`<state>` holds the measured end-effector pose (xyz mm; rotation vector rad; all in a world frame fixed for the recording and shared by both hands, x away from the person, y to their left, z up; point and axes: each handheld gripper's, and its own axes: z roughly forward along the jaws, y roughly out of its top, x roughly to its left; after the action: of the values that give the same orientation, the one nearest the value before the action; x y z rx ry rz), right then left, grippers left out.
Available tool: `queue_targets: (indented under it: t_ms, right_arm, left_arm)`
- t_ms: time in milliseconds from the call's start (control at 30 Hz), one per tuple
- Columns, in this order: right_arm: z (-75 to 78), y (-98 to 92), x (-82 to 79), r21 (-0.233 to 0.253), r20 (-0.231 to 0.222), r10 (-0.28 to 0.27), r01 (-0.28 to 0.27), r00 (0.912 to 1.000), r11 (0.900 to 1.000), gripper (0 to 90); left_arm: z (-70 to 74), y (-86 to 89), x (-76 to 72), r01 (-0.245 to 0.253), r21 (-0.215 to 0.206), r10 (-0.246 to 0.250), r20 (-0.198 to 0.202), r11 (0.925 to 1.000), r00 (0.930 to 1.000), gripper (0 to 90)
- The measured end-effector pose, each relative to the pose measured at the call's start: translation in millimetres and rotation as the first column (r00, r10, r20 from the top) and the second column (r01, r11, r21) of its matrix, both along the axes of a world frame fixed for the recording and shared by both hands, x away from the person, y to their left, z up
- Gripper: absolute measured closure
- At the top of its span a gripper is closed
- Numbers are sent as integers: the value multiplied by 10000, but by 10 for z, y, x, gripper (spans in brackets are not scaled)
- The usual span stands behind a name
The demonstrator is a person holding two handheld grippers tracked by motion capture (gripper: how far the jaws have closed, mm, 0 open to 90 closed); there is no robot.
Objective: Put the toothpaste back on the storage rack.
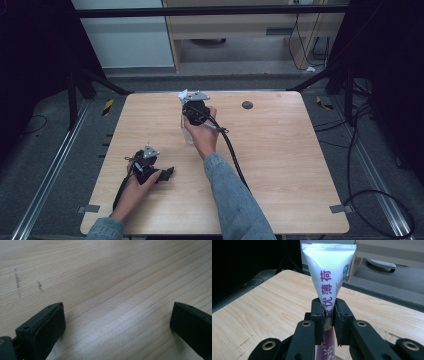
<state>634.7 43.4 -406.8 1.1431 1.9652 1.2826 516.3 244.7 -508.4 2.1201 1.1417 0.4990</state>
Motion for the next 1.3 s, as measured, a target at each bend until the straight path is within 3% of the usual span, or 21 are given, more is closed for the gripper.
queue_targets:
  t_ms: [1300]
  right_arm:
    - [-2,20,49,-17,-200,102,-102,9997,9999,773]
  left_arm:
    - [0,0,0,0,0,0,-1,10000,10000,0]
